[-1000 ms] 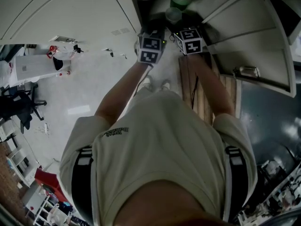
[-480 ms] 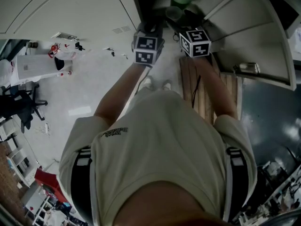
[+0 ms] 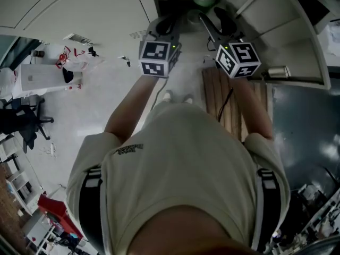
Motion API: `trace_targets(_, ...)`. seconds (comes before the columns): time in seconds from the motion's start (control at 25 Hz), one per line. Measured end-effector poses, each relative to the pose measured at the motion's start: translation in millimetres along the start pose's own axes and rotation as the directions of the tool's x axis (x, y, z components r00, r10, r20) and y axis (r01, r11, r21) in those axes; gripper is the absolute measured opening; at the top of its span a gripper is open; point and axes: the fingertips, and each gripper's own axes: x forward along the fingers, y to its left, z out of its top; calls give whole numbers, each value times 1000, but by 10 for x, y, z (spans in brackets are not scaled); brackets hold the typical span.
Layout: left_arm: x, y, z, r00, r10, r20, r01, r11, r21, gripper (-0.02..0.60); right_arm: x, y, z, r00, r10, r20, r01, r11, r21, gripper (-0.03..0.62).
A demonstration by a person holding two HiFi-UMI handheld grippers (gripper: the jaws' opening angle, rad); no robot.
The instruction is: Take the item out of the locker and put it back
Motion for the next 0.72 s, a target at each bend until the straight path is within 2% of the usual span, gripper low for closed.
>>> trace_targets(0.24, -267, -27, 514, 994, -18, 110, 13, 999, 49, 14, -273, 164, 441, 995, 27, 93, -25, 999, -29, 110)
trace_targets(0.4, -490, -81, 849, 981, -29, 191, 12, 996, 85, 14, -460, 302, 675, 990, 57, 132, -52, 998, -45, 106)
trace_targets(0.44, -550, -99, 908, 977, -28, 210, 8, 995, 95, 14, -508, 341, 711, 989, 63, 135, -55, 997, -60, 83)
trace_targets(0.48, -607, -122, 953, 974, -27, 224, 4, 994, 105, 14, -554, 384, 736, 988, 67, 136, -56, 995, -82, 61)
trace_targets(0.64, -770, -221, 1037, 969, -37, 246, 5, 992, 129, 14, -705, 544, 831, 984, 77, 162, -55, 990, -133, 57)
trace_targets(0.72, -829, -259, 1033, 968, -46, 248, 13, 991, 132, 14, -797, 569, 877, 979, 70, 189, -48, 992, -118, 3)
